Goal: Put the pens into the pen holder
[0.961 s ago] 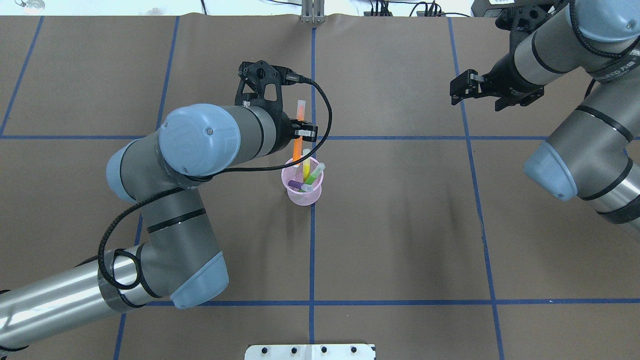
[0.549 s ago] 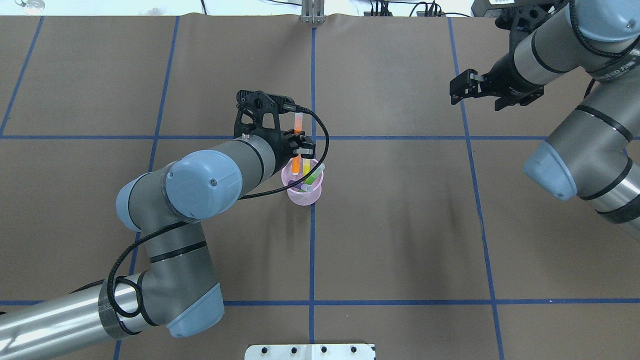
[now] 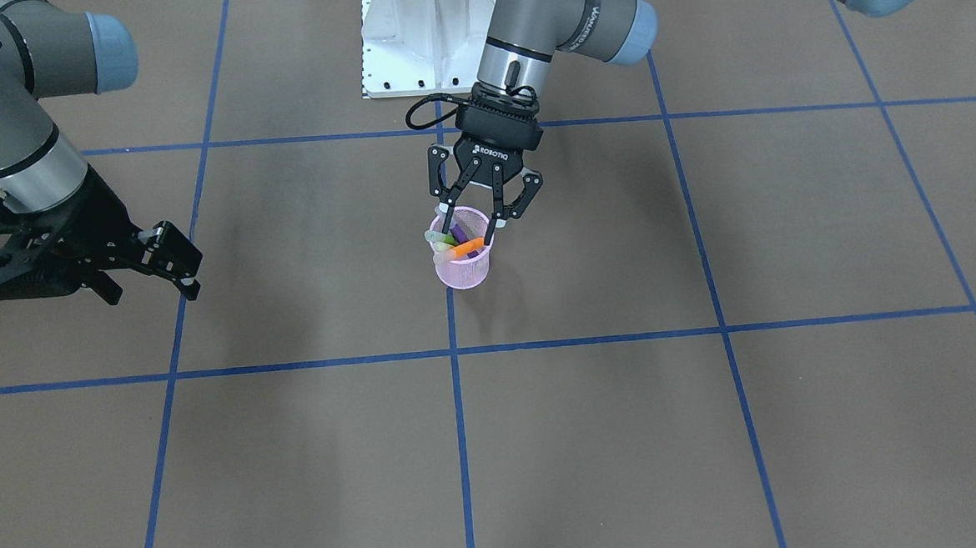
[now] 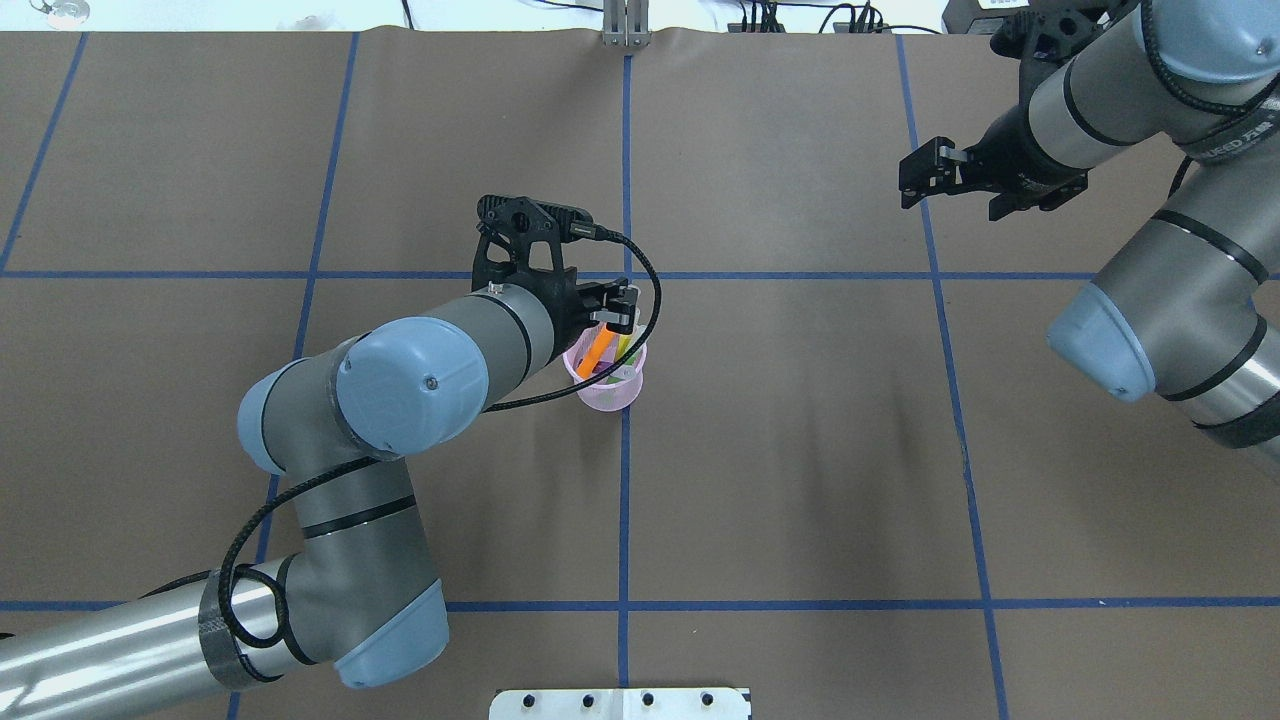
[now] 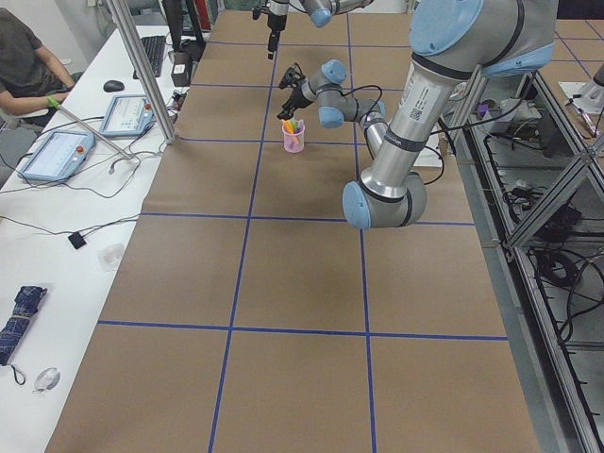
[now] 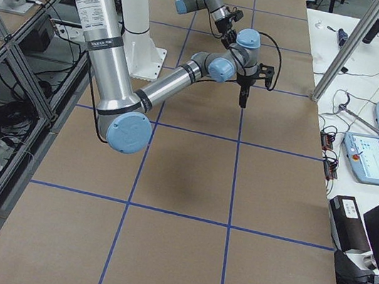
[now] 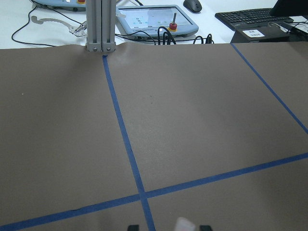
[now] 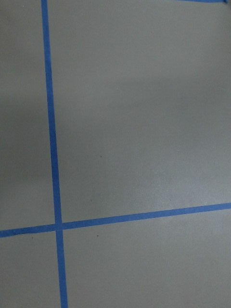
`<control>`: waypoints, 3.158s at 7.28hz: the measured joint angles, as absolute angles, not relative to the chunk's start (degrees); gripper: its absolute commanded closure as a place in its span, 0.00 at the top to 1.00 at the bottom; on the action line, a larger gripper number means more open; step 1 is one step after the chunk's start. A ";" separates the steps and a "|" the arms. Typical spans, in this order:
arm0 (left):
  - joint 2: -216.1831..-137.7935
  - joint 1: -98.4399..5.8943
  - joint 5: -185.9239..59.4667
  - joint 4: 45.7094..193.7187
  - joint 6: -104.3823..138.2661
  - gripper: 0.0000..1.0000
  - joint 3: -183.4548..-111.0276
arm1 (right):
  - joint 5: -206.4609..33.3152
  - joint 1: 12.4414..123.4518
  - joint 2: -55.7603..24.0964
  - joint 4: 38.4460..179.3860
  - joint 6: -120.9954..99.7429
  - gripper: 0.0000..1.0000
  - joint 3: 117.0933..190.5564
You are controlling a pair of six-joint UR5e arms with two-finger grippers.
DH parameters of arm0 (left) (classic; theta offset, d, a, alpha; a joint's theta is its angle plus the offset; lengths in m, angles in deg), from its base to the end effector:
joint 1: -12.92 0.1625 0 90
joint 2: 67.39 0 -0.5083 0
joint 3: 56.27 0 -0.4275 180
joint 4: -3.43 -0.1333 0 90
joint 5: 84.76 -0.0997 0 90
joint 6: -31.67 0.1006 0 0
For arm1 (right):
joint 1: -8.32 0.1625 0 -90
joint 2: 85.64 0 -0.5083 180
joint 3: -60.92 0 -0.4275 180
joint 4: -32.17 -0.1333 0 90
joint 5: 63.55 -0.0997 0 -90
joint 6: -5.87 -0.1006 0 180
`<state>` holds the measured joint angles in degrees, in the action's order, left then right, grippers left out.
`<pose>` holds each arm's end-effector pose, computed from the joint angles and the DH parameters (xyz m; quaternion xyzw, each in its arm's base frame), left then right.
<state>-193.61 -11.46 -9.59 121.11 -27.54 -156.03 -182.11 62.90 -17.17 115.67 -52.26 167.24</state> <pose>0.5890 -0.4416 0.1968 0.3668 0.4790 -0.0329 0.7968 -0.3114 -0.5849 0.3665 0.0841 -0.4230 0.0854 0.8982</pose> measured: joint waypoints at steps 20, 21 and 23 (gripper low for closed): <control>-150.87 -73.47 52.90 101.40 28.38 1.00 -151.19 | -199.76 91.98 1.73 115.42 -2.54 1.00 148.89; -149.79 -73.47 52.86 103.53 28.59 1.00 -151.50 | -199.78 91.99 2.36 115.11 -2.56 1.00 148.54; -149.80 -73.53 52.59 104.13 28.53 1.00 -152.47 | -199.70 91.99 2.68 114.82 -2.89 1.00 148.43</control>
<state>-149.80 -73.53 52.59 104.13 28.53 -152.47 -199.70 91.99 2.68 114.82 -2.89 148.43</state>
